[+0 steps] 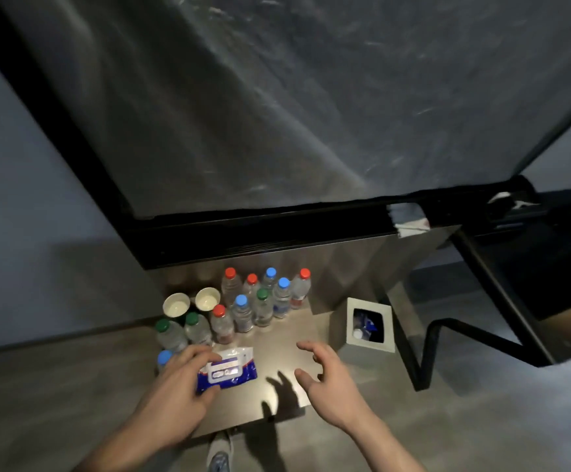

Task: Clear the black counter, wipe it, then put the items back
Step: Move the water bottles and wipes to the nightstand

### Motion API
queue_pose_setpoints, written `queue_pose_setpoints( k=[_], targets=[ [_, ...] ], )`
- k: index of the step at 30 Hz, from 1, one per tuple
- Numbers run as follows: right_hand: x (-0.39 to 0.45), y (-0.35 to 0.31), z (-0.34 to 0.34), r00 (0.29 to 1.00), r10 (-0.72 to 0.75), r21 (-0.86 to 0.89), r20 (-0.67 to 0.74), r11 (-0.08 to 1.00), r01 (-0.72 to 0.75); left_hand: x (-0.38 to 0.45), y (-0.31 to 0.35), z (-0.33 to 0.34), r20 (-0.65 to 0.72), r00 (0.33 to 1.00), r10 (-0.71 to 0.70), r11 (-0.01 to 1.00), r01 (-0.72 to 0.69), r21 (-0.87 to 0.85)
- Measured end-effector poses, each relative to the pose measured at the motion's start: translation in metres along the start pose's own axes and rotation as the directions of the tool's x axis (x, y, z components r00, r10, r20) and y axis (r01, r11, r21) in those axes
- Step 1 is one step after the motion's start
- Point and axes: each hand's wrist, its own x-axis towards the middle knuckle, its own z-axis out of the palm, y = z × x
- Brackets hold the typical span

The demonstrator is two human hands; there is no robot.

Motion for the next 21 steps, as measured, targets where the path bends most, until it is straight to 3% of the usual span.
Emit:
queue_pose_setpoints(
  k=[5,13,21],
  targets=[
    [-0.055,0.050,-0.102,0.997,-0.037,-0.094,-0.063,0.995,0.031,0.019,0.115,0.030,0.010,0.992,0.128,0.988,-0.128,0.080],
    [-0.140,0.157,-0.255,0.979,-0.022,-0.129,-0.202,0.992,-0.004,0.021,0.321,0.112,-0.023,0.961,0.277,0.961,-0.276,0.021],
    [-0.176,0.222,-0.351,0.957,0.037,-0.102,-0.289,0.992,-0.070,0.033,0.427,0.156,0.070,0.932,0.355,0.929,-0.360,0.084]
  ],
)
